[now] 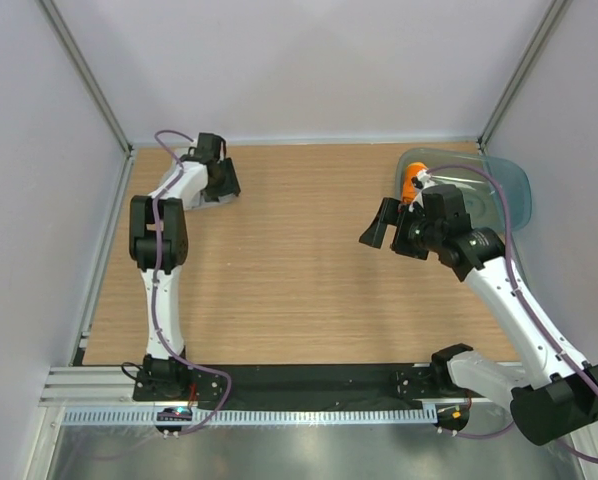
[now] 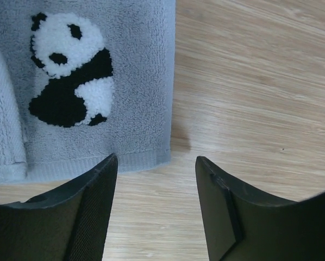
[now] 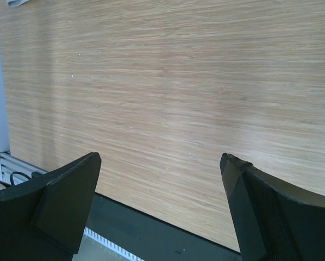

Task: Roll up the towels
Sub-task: Move the towel to the center of the board

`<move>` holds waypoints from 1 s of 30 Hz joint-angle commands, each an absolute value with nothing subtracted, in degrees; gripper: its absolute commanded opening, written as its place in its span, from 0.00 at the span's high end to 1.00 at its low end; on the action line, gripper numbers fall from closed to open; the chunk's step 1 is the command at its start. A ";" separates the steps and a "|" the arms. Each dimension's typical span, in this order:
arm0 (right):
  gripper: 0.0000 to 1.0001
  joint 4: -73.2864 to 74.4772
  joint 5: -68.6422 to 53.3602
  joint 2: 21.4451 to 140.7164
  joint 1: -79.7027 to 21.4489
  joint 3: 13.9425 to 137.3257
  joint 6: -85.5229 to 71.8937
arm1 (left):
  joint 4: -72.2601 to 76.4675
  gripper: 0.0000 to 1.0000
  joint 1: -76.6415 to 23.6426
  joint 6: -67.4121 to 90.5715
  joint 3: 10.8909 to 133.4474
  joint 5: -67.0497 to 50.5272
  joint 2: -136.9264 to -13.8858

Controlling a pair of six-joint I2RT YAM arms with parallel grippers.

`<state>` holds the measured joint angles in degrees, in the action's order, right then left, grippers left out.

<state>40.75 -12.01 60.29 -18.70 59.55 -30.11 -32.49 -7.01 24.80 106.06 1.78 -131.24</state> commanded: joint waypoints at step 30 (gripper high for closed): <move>0.01 45.26 -0.27 59.68 -19.34 60.11 -29.79 | -39.64 0.75 -39.62 44.47 97.63 -3.86 -118.30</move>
<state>43.16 -5.93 60.62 -19.03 58.43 -30.02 -42.26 -31.09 37.67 95.31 3.20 -122.04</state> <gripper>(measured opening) 0.993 0.163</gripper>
